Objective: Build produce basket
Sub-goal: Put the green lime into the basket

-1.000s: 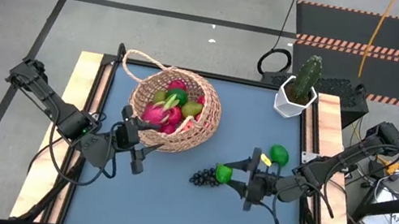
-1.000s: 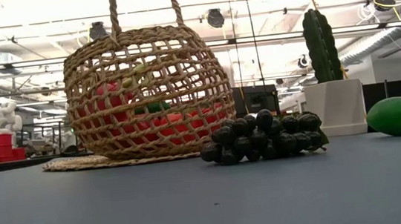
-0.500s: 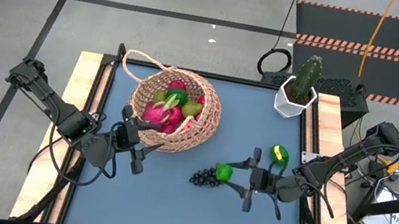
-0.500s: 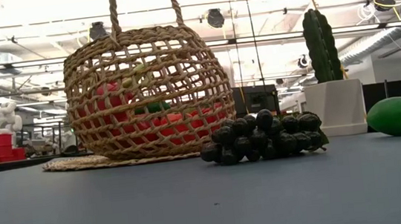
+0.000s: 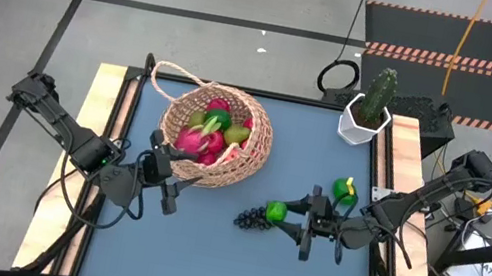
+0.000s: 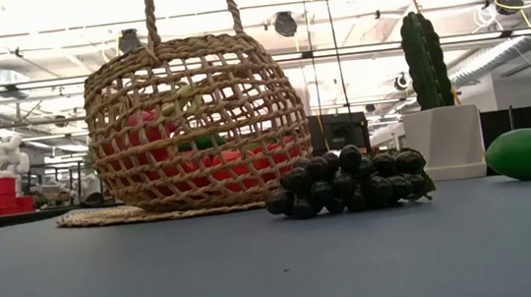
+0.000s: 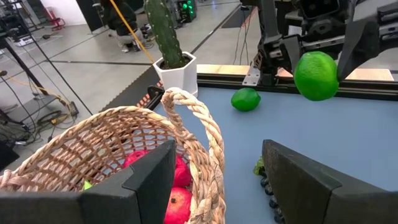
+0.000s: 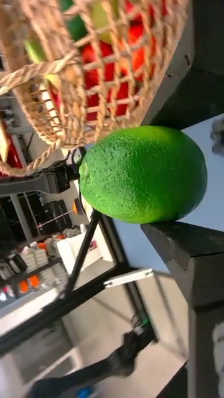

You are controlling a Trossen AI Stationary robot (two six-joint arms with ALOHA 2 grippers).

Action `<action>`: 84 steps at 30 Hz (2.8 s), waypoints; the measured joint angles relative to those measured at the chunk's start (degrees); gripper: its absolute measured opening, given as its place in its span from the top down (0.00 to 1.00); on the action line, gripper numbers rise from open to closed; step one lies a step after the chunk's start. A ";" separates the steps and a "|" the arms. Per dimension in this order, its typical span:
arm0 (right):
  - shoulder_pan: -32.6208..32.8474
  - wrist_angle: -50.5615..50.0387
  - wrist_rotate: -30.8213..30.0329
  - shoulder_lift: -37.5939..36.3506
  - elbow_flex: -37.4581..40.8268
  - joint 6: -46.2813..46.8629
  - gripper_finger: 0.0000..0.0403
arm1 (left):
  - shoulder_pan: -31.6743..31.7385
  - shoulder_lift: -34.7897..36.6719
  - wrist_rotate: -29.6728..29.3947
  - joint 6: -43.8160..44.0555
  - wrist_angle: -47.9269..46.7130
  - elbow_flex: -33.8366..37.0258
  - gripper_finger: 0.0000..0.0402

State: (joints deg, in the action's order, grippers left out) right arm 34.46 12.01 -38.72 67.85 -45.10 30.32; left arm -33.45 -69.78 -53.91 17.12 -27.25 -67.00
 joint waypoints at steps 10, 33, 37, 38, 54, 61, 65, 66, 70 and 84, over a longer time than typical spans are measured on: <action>0.01 0.19 0.00 0.00 0.00 3.25 0.45 | 0.00 0.00 0.00 0.02 -0.03 0.00 0.40; -0.15 2.36 -0.11 0.02 -0.04 -11.21 0.45 | -0.02 0.09 -0.01 -0.04 -1.34 0.00 0.40; -0.49 5.88 -0.13 0.06 -0.04 -15.91 0.45 | 0.00 0.33 -0.17 1.27 -3.27 0.00 0.40; -0.80 7.50 -0.12 0.04 -0.04 -17.53 0.45 | 0.00 0.37 -0.21 1.62 -3.35 0.00 0.40; -12.80 9.28 4.42 -0.20 -4.74 -21.71 0.45 | -0.02 0.35 -0.42 1.81 -3.57 0.00 0.40; -18.83 0.54 8.31 -0.04 -13.42 -23.70 0.45 | -0.01 0.35 -0.42 1.68 -3.30 0.00 0.40; -22.48 -3.57 12.93 1.62 -18.89 -24.20 0.45 | -0.01 0.35 -0.44 1.62 -2.67 -0.01 0.40; -23.45 -4.53 13.90 2.35 -20.46 -24.55 0.45 | 0.00 0.35 -0.46 1.62 -2.65 0.00 0.40; -27.30 -9.01 17.88 5.62 -27.29 -25.70 0.45 | 0.00 0.33 -0.46 1.63 -2.66 -0.01 0.40; -35.76 -25.90 23.98 22.61 -51.46 -33.59 0.45 | -6.76 5.36 -8.69 14.09 -15.40 -0.02 0.40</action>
State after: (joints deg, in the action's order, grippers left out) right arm -1.30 -13.89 -14.74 90.46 -96.56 -3.27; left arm -40.21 -64.42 -62.60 31.22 -42.65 -67.02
